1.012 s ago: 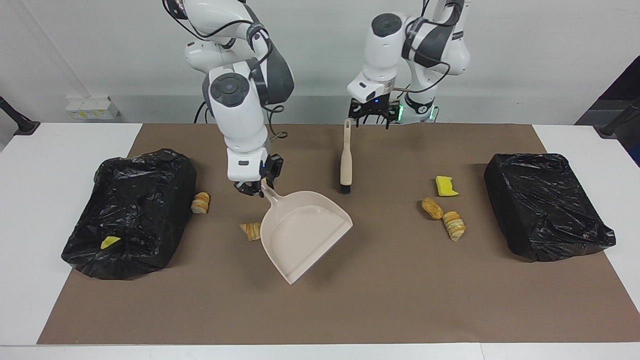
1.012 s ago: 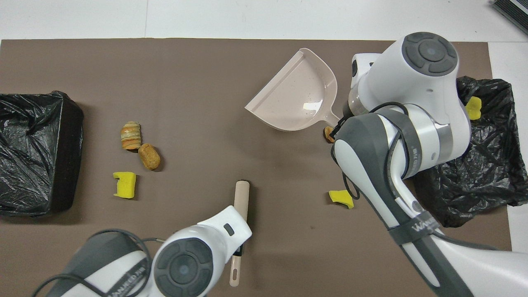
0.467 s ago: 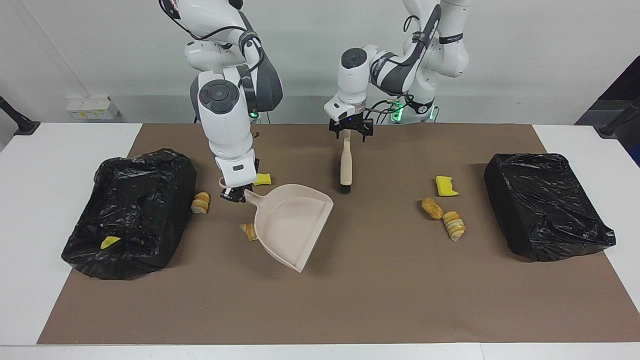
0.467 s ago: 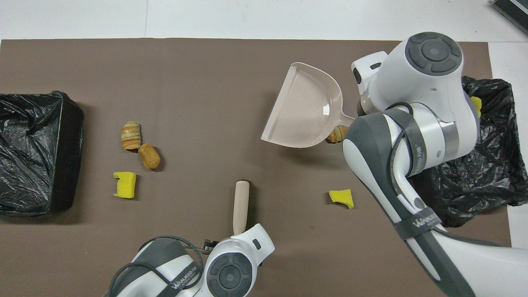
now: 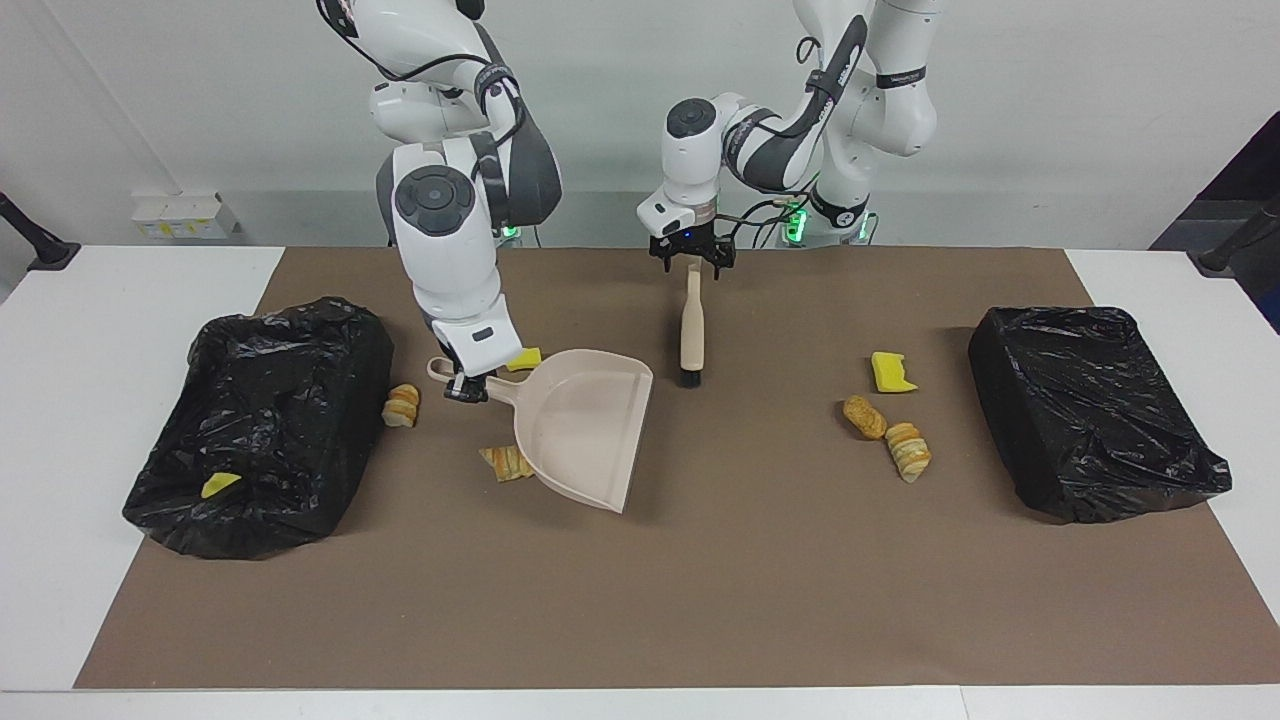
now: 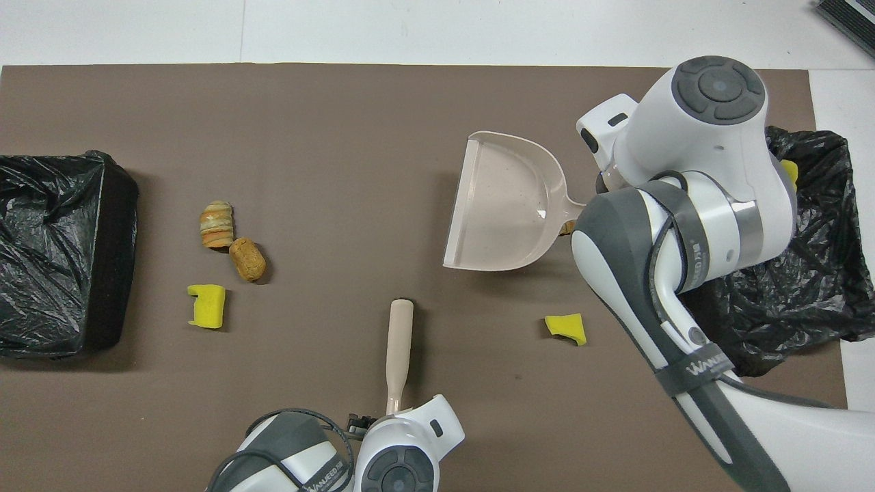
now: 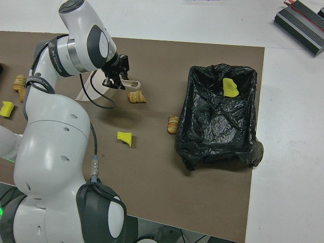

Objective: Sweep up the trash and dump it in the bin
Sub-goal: 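Lift the dustpan with the right gripper while the left gripper grasps the brush, then set the dustpan down while the left gripper carries the brush to the bread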

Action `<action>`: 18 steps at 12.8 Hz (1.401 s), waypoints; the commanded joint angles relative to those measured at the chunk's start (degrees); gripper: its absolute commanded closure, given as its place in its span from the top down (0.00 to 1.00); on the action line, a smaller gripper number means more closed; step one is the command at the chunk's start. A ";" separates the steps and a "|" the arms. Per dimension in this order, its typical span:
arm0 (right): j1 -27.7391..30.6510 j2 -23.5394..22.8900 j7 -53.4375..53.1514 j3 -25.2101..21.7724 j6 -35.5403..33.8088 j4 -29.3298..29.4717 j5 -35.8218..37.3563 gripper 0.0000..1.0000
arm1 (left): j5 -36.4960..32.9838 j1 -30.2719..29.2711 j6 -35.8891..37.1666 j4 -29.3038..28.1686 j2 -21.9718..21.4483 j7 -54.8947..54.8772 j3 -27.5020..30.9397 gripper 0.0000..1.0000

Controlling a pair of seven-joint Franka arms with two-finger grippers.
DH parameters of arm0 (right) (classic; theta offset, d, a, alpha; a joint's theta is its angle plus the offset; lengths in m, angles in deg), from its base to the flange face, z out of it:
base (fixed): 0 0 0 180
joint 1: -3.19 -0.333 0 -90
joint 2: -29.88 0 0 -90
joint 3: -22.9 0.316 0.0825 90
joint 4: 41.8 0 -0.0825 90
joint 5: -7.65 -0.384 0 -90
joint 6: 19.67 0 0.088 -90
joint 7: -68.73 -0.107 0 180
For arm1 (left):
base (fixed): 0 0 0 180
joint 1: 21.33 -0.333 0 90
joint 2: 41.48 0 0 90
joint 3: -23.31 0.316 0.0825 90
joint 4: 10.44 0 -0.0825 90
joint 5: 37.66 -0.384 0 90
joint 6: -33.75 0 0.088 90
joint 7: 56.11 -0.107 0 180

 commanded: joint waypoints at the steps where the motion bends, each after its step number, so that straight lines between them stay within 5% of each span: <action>1: 0.33 4.59 1.69 0.52 1.42 -6.62 0.29 0.00 | 0.02 0.96 0.39 -0.18 -0.88 0.52 1.13 0.33; 2: 0.32 5.04 1.86 0.61 1.78 -7.51 0.29 0.00 | 0.02 0.69 1.00 0.00 -0.88 0.43 1.13 0.00; 10: -4.15 11.73 3.89 0.87 10.55 -22.19 5.22 0.00 | -0.24 -8.68 13.45 6.15 -4.46 -0.97 1.74 0.00; 13: -6.95 10.85 2.84 0.79 15.05 -23.87 5.30 0.00 | -0.77 -23.77 19.28 8.25 -9.13 -12.36 1.92 0.00; 18: -11.62 6.72 -6.47 0.87 20.14 -23.69 5.30 0.00 | -4.99 -47.43 21.22 10.64 -7.12 -31.68 1.83 0.00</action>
